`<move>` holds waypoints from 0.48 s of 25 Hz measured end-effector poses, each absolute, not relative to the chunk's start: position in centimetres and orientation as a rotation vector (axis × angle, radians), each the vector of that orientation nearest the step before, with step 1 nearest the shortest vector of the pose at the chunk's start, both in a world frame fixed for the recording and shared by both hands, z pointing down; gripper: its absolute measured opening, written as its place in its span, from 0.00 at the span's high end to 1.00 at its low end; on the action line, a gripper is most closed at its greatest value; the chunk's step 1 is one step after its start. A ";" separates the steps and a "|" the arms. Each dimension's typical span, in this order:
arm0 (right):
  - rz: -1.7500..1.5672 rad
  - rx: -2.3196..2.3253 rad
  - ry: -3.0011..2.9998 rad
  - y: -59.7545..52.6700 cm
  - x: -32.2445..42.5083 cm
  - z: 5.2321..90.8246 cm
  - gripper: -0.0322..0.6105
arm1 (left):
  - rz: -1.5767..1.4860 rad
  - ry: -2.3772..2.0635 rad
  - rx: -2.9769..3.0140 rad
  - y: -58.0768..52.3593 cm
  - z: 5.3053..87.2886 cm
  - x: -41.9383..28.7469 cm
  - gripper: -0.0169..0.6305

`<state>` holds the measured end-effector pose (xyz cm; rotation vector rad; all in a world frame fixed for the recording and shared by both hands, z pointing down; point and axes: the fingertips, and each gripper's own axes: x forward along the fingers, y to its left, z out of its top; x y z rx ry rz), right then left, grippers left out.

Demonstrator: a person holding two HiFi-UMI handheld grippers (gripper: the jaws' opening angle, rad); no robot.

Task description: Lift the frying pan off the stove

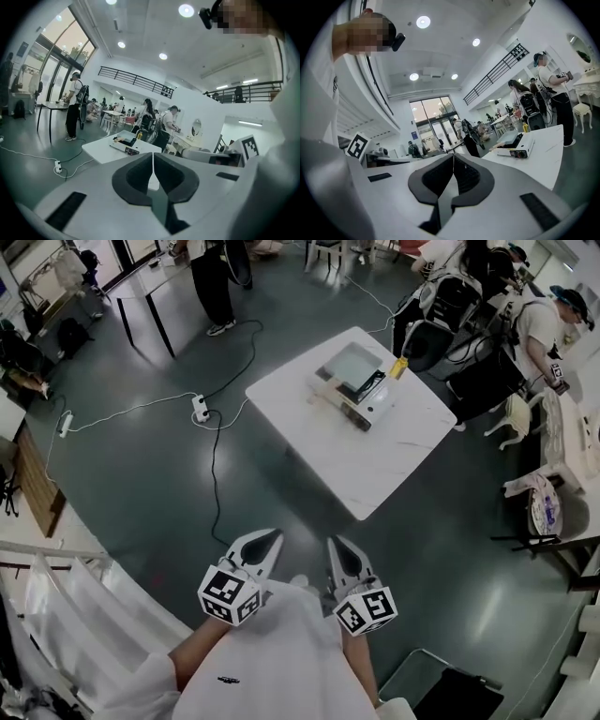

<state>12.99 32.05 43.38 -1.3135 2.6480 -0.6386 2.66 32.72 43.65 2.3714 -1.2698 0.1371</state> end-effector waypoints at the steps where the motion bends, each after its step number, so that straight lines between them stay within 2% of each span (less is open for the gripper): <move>1: -0.642 -1.307 2.649 32.0 13.4 43.6 0.95 | 0.131 -1.278 2.367 32.8 43.8 3.1 0.96; 12: -0.656 -1.227 2.693 26.3 13.6 43.5 0.95 | 0.114 -1.343 2.325 28.6 43.5 3.8 0.96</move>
